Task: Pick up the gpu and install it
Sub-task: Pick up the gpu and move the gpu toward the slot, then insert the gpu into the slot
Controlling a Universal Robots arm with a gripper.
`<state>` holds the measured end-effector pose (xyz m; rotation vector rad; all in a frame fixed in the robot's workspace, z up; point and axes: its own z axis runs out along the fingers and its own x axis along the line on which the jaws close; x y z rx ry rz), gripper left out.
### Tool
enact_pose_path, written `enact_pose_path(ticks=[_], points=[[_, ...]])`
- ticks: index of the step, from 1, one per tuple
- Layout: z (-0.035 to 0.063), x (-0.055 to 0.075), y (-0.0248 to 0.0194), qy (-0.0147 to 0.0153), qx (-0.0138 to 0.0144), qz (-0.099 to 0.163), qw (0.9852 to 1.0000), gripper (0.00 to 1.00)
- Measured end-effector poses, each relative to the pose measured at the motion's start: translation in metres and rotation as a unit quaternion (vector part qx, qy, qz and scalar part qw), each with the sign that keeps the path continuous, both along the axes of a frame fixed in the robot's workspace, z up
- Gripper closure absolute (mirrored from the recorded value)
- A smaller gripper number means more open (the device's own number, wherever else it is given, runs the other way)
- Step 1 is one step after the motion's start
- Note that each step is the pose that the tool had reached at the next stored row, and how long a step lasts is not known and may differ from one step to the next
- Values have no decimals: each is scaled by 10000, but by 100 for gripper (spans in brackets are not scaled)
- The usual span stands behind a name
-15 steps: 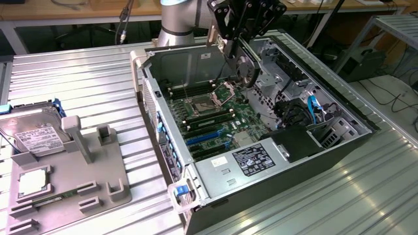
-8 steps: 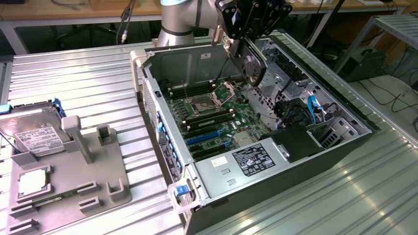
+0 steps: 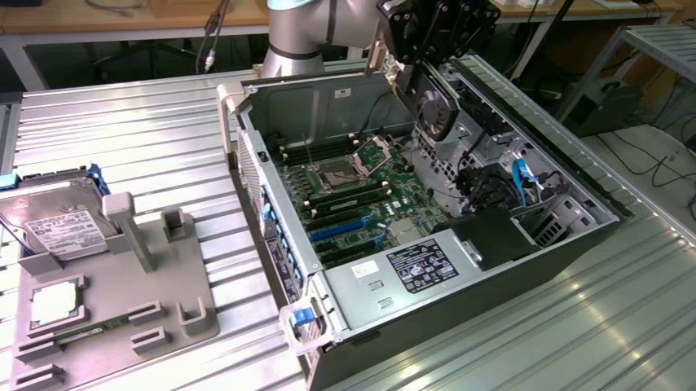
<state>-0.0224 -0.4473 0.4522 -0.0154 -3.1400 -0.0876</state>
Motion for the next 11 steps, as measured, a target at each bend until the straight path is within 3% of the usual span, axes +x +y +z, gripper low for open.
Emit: enact_pose_path(ticks=[11], points=[[0, 2, 0, 0, 0, 0, 10000, 70]])
